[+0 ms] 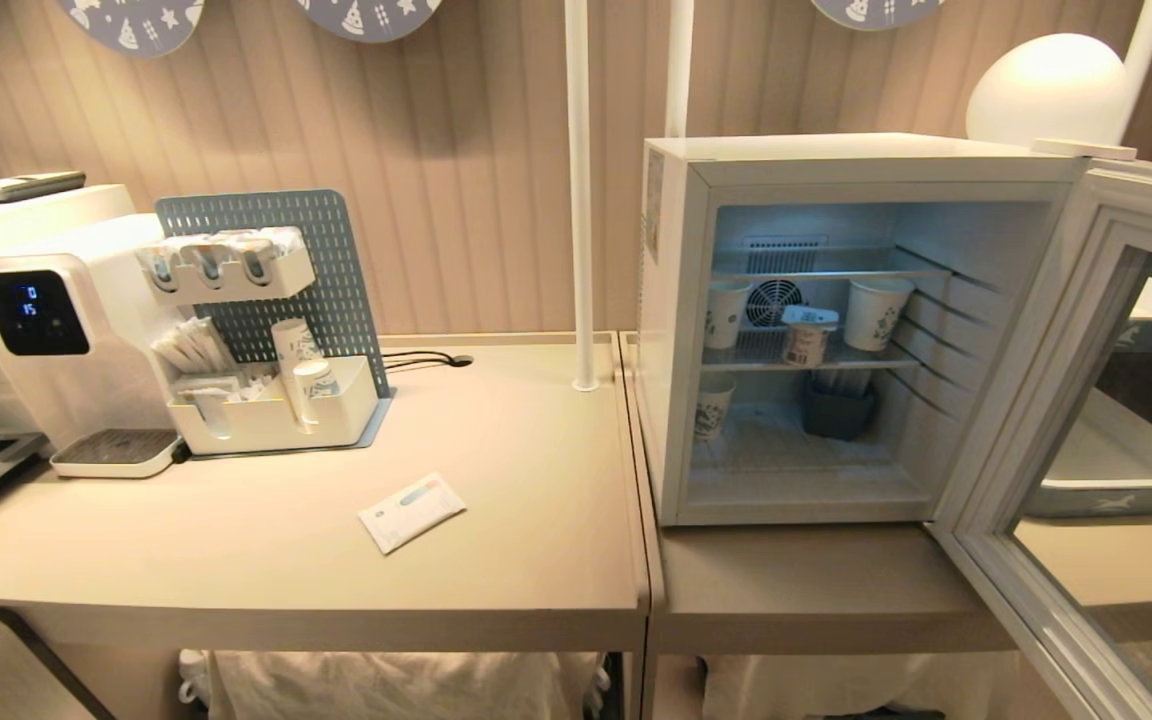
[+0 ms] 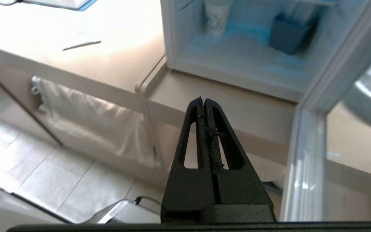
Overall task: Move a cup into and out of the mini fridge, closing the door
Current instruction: Take the yoghurt out of the freezer
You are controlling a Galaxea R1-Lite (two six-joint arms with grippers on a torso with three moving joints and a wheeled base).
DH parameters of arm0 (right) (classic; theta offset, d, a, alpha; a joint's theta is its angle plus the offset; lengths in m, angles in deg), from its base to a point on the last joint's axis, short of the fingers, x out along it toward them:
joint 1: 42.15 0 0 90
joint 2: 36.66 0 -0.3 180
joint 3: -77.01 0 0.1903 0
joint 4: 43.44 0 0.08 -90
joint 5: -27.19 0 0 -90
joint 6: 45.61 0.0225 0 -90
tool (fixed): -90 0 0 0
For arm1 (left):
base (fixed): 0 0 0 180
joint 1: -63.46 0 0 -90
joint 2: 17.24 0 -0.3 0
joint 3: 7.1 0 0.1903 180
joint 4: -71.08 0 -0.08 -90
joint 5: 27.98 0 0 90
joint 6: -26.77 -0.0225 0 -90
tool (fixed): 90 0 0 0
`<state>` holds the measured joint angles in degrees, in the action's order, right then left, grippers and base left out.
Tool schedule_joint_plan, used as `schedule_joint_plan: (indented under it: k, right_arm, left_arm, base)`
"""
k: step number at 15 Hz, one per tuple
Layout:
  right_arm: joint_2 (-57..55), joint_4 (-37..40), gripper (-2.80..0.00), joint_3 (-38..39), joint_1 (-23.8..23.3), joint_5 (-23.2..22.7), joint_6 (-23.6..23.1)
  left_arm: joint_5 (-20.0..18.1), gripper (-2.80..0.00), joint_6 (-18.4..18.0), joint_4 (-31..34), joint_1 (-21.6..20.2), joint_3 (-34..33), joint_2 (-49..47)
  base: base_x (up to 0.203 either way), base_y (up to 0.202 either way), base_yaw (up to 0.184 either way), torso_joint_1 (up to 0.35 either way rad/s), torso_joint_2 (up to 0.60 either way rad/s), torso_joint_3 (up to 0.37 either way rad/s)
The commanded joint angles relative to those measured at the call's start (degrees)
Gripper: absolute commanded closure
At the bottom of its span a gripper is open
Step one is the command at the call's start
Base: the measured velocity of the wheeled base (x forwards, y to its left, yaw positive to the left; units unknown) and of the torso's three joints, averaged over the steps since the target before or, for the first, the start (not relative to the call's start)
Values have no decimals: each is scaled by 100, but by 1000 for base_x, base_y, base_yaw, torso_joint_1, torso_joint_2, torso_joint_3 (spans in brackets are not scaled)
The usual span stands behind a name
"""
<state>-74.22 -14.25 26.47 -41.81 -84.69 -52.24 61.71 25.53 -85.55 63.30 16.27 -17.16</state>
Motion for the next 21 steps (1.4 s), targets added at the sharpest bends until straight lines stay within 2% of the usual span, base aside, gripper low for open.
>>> schedule_joint_plan:
  k: [1,5,9,11,16,21]
  right_arm:
    - [-581,2,0,-30,96,-38,2]
    - [-1572,-282,0,-11,269,-46,70]
    - [-2834,-1056,0,-42,477,55,244]
    - [-3507,-1633,0,-76,651,405,542]
    - [-5025,-3339,0,-190,1357,1783,1160]
    - [-6150,-4641,0,-613,1579,2369,1299]
  left_arm:
    - [-5,0,-9,0,-2,-9,1]
    - [1,0,3,0,-2,-9,1]
    - [4,0,9,0,-2,-9,1]
    - [4,0,0,0,-2,-9,-7]
    - [4,0,44,0,-2,-9,1]
    - [9,0,88,-9,-2,-9,-7]
  base:
    - [0,0,0,0,0,0]
    - [0,0,0,0,0,0]
    - [0,0,0,0,0,0]
    - [0,0,0,0,0,0]
    - [0,0,0,0,0,0]
    - [0,0,0,0,0,0]
